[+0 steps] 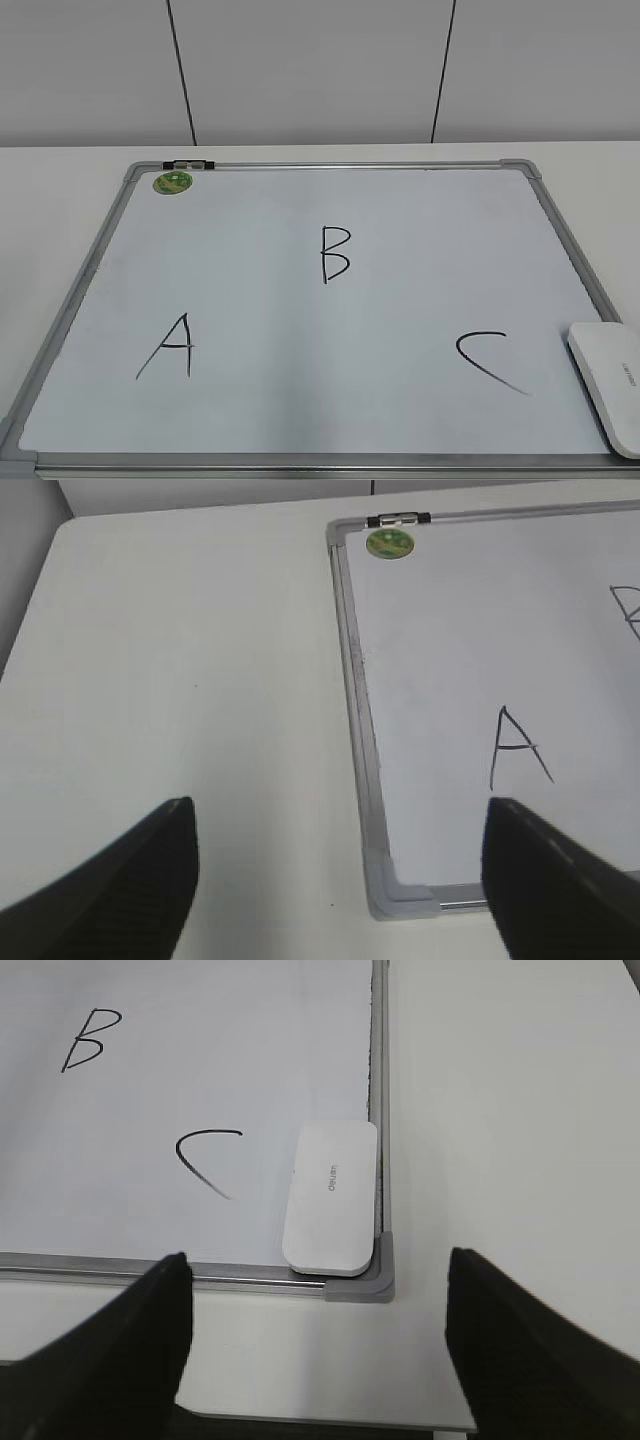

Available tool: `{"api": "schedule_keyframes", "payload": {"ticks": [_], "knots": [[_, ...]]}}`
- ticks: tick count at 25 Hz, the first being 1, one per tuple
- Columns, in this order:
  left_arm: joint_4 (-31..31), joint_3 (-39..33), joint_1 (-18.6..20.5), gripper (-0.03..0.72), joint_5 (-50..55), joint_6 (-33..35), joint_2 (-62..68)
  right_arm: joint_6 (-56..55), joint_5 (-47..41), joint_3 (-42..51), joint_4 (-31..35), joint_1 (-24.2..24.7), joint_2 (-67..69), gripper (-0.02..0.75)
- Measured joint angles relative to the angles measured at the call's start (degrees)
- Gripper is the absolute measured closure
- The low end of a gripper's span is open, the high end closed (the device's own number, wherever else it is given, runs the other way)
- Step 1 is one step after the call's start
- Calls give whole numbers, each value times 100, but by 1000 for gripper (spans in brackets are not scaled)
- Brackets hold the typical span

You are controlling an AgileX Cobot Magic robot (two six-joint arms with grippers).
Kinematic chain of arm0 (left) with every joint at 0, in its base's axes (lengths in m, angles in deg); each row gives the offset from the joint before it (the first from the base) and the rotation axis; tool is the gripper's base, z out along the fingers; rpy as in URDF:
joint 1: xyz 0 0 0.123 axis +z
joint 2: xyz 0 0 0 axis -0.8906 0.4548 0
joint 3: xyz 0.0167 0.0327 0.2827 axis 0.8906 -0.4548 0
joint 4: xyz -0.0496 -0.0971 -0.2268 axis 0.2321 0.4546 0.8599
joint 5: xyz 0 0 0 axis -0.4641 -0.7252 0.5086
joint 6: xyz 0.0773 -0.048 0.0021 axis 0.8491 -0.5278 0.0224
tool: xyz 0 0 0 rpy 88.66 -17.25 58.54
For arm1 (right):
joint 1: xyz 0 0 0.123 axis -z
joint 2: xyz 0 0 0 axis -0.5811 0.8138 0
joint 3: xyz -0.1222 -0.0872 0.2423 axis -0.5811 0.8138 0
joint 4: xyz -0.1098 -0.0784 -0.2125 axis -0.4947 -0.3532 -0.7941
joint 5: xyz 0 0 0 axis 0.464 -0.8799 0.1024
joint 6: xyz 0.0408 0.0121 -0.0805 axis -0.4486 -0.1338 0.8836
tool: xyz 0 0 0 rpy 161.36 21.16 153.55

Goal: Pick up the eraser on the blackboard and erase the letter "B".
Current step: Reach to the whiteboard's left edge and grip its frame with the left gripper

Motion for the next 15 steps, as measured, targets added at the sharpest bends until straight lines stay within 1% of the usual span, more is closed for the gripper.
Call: {"api": "schedule_keyframes", "payload": {"ticks": [4, 9, 12, 15], "knots": [[147, 424, 0, 38, -323, 0, 1326, 0, -3, 0, 0, 0, 0, 152], [189, 1145, 0, 58, -547, 0, 2937, 0, -3, 0, 0, 0, 0, 151], [304, 1713, 0, 86, -389, 73, 3974, 0, -3, 0, 0, 0, 0, 151], [548, 2283, 0, 96, -41, 252, 4999, 0, -3, 0, 0, 0, 0, 151]]}}
